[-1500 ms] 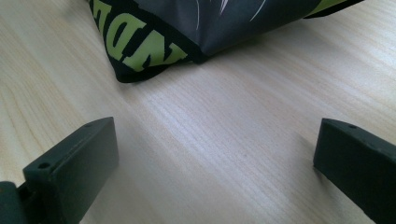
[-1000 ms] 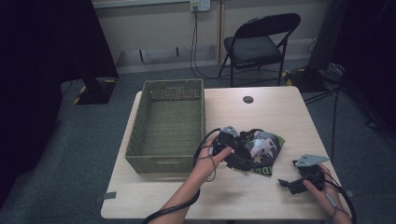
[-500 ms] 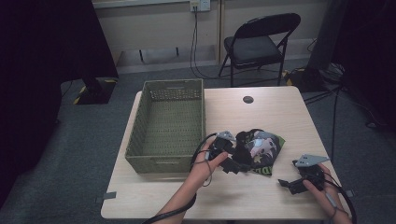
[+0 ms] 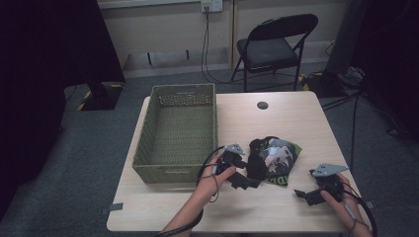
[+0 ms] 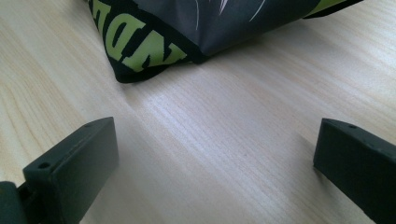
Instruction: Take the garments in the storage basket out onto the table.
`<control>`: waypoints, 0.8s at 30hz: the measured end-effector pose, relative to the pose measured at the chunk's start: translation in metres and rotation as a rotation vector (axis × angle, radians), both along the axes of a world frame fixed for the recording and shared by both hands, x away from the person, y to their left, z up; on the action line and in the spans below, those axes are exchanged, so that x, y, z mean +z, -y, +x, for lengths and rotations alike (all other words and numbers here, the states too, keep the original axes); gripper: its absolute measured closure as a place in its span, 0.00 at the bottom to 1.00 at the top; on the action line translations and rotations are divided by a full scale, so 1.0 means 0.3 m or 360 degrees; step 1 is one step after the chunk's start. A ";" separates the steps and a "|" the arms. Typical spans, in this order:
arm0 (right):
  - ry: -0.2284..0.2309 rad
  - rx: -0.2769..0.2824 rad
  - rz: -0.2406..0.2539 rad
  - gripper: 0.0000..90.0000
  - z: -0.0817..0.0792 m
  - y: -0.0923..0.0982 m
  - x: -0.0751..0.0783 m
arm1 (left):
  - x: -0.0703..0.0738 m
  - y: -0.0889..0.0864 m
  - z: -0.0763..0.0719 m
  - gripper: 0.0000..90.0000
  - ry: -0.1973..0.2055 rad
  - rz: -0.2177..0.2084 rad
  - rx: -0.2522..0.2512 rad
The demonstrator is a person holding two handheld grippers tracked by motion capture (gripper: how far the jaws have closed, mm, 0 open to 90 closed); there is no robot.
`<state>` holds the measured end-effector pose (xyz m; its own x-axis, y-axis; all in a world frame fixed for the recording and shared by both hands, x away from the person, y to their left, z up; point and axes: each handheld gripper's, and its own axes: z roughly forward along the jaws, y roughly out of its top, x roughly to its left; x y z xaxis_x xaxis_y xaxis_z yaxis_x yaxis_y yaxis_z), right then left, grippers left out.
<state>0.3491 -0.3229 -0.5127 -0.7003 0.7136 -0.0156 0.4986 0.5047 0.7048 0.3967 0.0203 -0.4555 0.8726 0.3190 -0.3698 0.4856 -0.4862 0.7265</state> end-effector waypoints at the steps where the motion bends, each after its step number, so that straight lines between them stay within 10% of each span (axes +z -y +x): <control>1: -0.0001 0.0000 0.0000 0.00 0.000 0.000 0.000 | -0.003 -0.001 -0.003 0.03 -0.0003 0.0003 -0.0004; 24: 0.0000 -0.0002 0.0000 0.00 0.000 0.000 0.000 | -0.032 -0.039 -0.071 0.03 0.0006 0.0060 -0.0126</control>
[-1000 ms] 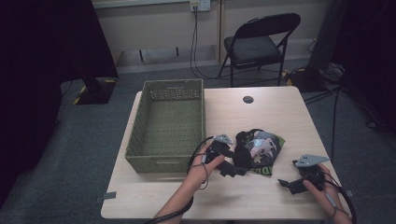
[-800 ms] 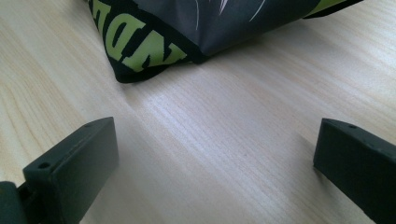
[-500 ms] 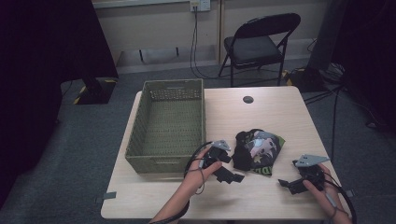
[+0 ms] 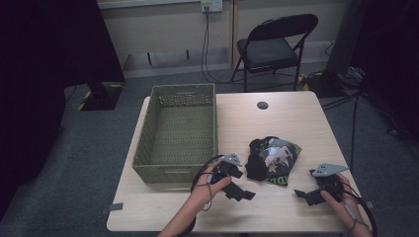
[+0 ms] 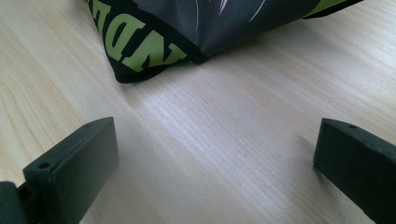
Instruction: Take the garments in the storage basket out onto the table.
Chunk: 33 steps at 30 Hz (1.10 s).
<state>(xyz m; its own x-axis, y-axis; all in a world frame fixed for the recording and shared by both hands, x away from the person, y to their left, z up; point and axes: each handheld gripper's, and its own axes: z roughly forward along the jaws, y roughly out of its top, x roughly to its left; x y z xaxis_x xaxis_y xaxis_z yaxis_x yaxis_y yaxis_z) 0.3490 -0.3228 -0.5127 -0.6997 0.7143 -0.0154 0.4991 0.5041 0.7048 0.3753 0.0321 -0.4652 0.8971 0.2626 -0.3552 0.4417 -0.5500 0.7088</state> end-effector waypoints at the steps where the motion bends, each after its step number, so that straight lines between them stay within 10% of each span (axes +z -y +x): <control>1: 0.0000 0.0000 0.0000 0.00 0.000 0.000 0.000 | 0.000 -0.002 -0.003 0.03 0.0001 -0.0001 -0.0002; 33: 0.0000 -0.0004 0.0000 0.00 -0.001 0.000 0.000 | -0.031 -0.121 -0.073 0.03 -0.0066 0.0008 -0.0054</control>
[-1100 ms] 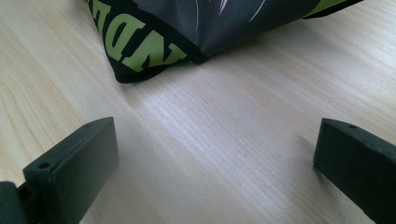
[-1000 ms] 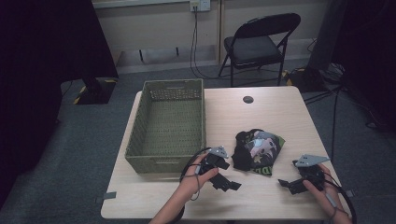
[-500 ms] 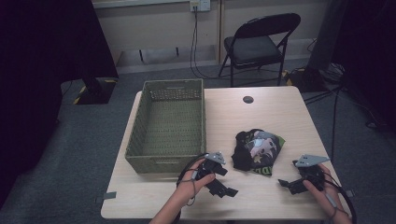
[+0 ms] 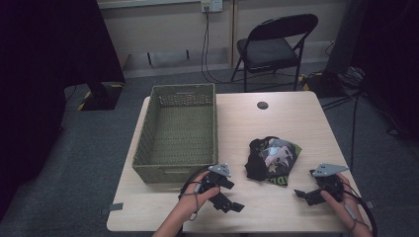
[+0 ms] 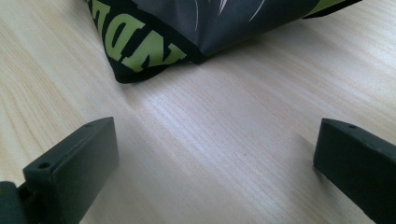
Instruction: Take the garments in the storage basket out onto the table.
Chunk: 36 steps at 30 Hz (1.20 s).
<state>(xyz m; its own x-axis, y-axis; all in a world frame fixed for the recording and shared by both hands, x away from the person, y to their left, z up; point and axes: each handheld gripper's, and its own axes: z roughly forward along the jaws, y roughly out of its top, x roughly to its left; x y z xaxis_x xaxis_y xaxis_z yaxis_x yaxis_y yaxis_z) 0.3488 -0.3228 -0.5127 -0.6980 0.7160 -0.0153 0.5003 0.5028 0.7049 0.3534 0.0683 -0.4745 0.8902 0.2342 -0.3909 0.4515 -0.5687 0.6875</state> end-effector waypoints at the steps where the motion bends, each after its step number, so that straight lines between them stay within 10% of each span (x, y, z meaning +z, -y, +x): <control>1: 0.0000 0.0000 0.0000 0.00 0.000 0.000 0.000 | -0.001 -0.007 -0.001 0.03 -0.0001 -0.0002 0.0010; 36: 0.0000 0.0000 0.0000 0.00 0.000 0.000 0.000 | -0.015 -0.242 -0.037 0.03 0.0041 0.0126 0.0166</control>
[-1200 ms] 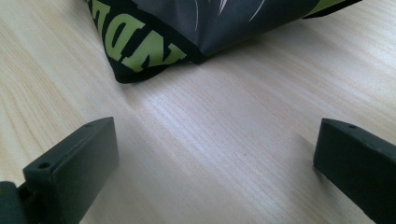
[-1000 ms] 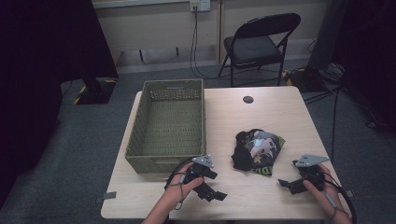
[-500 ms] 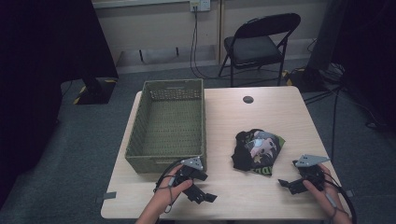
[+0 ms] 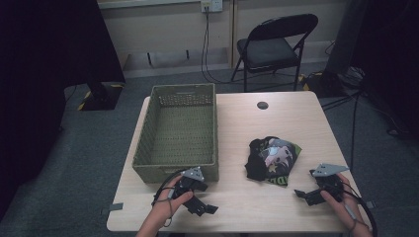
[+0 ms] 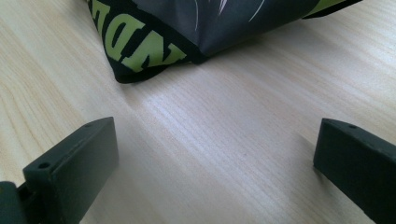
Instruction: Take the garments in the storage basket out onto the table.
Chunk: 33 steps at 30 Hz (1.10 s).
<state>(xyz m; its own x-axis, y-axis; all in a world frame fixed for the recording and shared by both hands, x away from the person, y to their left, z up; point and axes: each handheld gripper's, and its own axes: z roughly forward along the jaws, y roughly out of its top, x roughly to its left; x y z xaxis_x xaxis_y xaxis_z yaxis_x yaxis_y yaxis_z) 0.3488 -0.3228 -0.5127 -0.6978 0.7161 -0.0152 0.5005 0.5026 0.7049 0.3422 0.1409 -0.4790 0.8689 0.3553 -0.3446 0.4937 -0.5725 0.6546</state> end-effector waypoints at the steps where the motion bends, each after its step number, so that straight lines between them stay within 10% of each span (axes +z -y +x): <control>1: 0.0000 0.0000 0.0000 0.00 0.000 0.000 0.000 | 0.000 -0.008 0.001 0.03 0.0005 0.0008 0.0008; 20: 0.0000 0.0000 0.0000 0.00 0.000 0.000 0.000 | -0.011 -0.143 -0.009 0.03 0.0054 0.0094 0.0100; 33: -0.0001 0.0000 0.0000 0.00 0.000 0.000 0.000 | -0.057 -0.202 -0.026 0.04 0.0178 0.0312 0.0153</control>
